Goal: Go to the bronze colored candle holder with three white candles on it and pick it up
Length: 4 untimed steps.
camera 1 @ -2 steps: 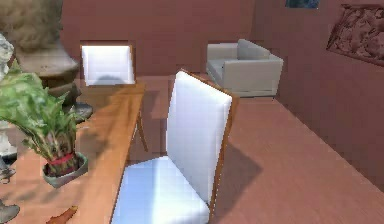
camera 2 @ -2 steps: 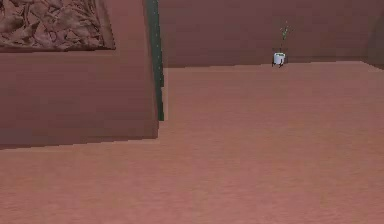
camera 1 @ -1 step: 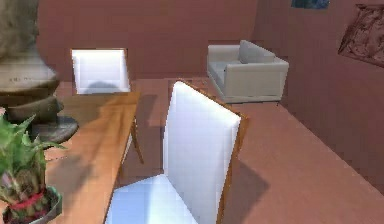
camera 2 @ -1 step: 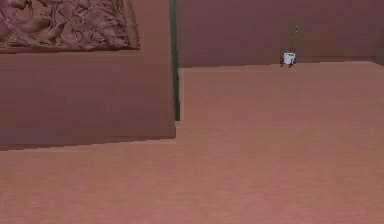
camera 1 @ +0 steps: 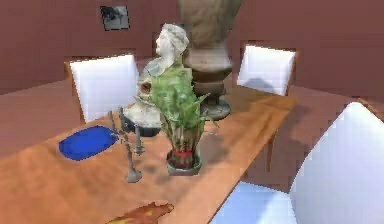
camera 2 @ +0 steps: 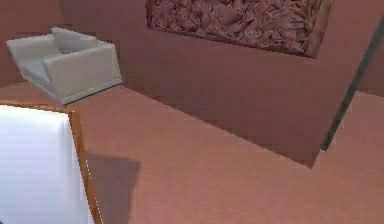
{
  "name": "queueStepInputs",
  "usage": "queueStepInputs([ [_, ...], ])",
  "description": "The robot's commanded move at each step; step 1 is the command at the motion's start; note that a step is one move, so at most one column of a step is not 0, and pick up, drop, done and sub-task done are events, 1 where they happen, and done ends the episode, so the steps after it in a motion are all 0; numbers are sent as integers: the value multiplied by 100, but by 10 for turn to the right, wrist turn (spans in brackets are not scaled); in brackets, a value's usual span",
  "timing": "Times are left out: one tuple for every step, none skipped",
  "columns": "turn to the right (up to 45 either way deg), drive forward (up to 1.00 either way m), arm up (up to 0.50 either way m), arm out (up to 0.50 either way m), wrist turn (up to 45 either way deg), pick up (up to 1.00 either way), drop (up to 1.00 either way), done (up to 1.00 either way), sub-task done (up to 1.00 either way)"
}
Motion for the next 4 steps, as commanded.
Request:
queueStepInputs([
  [-450,0,0,0,0,0,0,0,0],
  [-450,0,0,0,0,0,0,0,0],
  [-180,0,0,0,0,0,0,0,0],
  [0,0,50,0,0,0,0,0,0],
])
